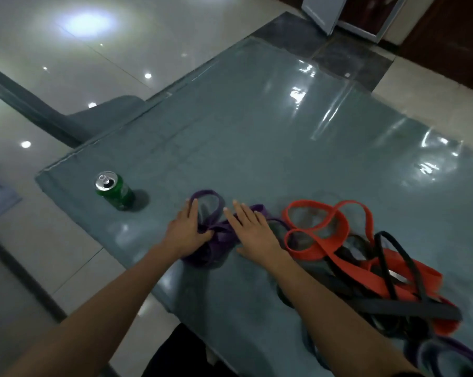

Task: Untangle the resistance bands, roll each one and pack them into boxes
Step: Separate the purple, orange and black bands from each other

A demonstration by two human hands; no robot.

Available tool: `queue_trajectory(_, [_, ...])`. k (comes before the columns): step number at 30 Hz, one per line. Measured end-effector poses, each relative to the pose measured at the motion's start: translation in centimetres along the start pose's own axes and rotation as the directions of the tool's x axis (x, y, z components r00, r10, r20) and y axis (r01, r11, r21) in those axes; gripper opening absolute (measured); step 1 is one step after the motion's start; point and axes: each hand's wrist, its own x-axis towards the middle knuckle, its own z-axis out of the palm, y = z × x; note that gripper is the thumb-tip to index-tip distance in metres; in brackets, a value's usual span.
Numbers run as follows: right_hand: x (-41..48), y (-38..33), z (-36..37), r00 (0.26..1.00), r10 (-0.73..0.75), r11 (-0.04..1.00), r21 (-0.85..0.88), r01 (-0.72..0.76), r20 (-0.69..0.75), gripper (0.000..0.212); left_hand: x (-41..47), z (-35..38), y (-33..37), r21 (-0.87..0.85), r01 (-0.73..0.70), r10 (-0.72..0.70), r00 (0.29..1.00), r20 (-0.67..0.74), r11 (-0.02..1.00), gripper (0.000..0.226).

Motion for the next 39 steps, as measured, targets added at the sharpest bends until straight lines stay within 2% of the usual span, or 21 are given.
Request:
queue_trajectory(3, [2.8, 0.0, 0.5, 0.999, -0.009, 1.0, -0.013, 0.008, -0.043, 0.113, -0.6, 0.2, 0.9, -0.064, -0.219, 0.22, 0.975, 0.015, 0.974, 0.09])
queue_trajectory(5, [4.5, 0.4, 0.3, 0.998, -0.065, 0.998, -0.019, 0.064, -0.014, 0.119, -1.1, 0.7, 1.5, -0.023, -0.351, 0.351, 0.936, -0.008, 0.936, 0.074])
queue_trajectory(7, [5.7, 0.9, 0.0, 0.99, -0.135, 0.99, -0.037, 0.137, 0.048, 0.117, -1.2, 0.9, 1.6, -0.006, -0.423, 0.422, 0.905, -0.057, 0.906, 0.064])
queue_trajectory(9, [6.4, 1.4, -0.2, 0.978, -0.164, 0.986, -0.001, 0.165, 0.132, 0.105, -1.1, 1.0, 1.4, -0.054, -0.423, 0.421, 0.906, -0.038, 0.905, 0.064])
queue_trajectory(12, [6.4, 1.9, -0.1, 0.978, -0.179, 0.984, 0.019, 0.178, 0.103, 0.071, -1.0, 0.9, 1.0, -0.129, -0.311, 0.318, 0.948, 0.032, 0.942, 0.077])
queue_trajectory(14, [5.6, 1.8, 0.4, 0.987, -0.139, 0.99, 0.011, 0.139, 0.083, 0.057, -1.2, 1.2, 0.8, -0.068, -0.242, 0.247, 0.967, 0.07, 0.968, 0.09])
queue_trajectory(16, [4.4, 1.4, 1.3, 0.991, -0.117, 0.993, 0.001, 0.117, 0.066, 0.049, -1.3, 1.7, 0.9, 0.0, -0.228, 0.227, 0.968, 0.102, 0.974, 0.095])
queue_trajectory(21, [2.3, 0.5, 1.8, 0.997, -0.029, 1.0, -0.013, 0.028, -0.071, 0.036, -1.4, 1.6, 1.3, -0.015, -0.284, 0.282, 0.944, 0.173, 0.959, 0.059])
queue_trajectory(24, [1.2, 0.3, -0.2, 0.966, 0.0, 0.999, -0.038, -0.01, -0.258, 0.02, -1.2, -0.1, 1.9, -0.101, -0.325, 0.336, 0.934, 0.119, 0.94, 0.05])
queue_trajectory(26, [0.4, 0.3, -2.8, 0.929, 0.056, 0.997, -0.022, -0.069, -0.366, 0.022, -1.0, -2.2, 2.9, -0.129, -0.388, 0.396, 0.918, 0.04, 0.913, 0.052])
queue_trajectory(29, [-2.2, 0.6, -7.0, 0.851, 0.154, 0.984, -0.001, -0.178, -0.502, 0.027, -1.5, -5.4, 6.1, -0.099, -0.549, 0.539, 0.835, -0.109, 0.83, 0.053])
queue_trajectory(32, [-7.2, 1.8, -9.6, 0.745, 0.256, 0.954, 0.036, -0.297, -0.616, 0.034, -3.5, -7.0, 11.1, -0.069, -0.679, 0.658, 0.727, -0.196, 0.731, 0.055])
queue_trajectory(36, [-17.4, 3.6, -10.4, 0.584, 0.339, 0.905, 0.086, -0.417, -0.738, 0.045, -8.9, -5.8, 18.7, -0.022, -0.821, 0.79, 0.557, -0.255, 0.571, 0.056])
queue_trajectory(39, [-26.2, 4.7, -9.0, 0.509, 0.406, 0.854, 0.117, -0.506, -0.759, 0.051, -13.8, -3.0, 24.2, 0.017, -0.881, 0.864, 0.459, -0.208, 0.473, 0.056])
